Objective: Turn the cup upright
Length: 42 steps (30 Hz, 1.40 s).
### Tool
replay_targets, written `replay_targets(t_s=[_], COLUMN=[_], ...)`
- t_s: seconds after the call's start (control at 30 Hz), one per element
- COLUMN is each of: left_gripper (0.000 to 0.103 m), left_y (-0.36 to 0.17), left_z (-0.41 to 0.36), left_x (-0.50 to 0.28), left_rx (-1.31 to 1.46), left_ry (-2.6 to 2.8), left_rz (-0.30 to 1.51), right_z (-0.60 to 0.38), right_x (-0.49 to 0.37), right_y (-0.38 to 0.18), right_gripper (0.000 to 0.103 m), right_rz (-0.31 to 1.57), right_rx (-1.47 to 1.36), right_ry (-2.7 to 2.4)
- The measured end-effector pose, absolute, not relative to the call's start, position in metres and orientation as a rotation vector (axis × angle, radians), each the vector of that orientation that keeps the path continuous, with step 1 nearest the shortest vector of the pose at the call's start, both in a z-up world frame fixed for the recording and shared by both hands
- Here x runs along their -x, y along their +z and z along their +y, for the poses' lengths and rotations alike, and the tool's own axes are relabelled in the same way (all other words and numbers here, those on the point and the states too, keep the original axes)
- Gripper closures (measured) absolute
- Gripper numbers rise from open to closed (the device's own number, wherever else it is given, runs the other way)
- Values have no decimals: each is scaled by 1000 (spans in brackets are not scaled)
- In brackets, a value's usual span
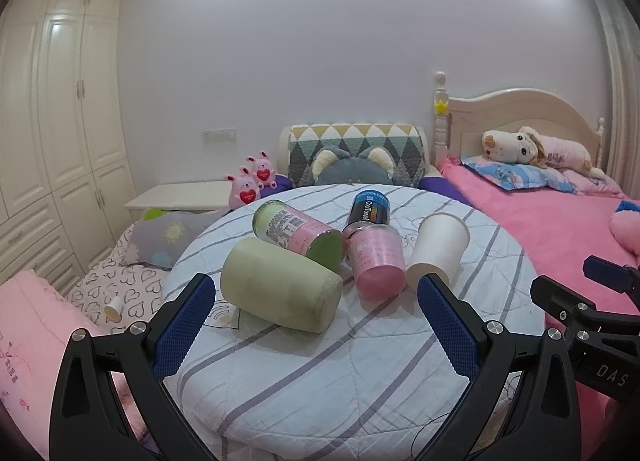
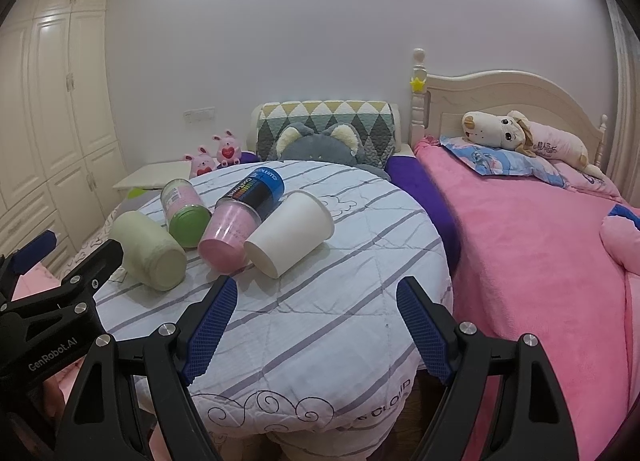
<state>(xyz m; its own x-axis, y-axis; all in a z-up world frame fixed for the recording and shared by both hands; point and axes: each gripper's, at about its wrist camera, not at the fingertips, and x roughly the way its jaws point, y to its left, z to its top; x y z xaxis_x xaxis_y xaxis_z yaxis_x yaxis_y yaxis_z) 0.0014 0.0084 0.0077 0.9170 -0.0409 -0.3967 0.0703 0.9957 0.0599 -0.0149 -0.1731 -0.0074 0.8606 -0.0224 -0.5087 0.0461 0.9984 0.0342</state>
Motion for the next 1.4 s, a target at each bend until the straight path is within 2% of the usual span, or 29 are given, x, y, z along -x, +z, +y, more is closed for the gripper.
replay_targets(t_s=[0.77,1.4], left_gripper=[1,1], left_y=[8,-10], left_z=[-8,-80], left_x=[-3,-58], left_rx=[-112,-275], left_ry=[-85,-258], left_rz=[420,580], right_z=[-183,-243], right_x=[13,-24], right_y=[-8,-33], right_gripper=[20,20], right_rz=[559,674], right_rx=[-55,-129], right_ry=[-43,-117])
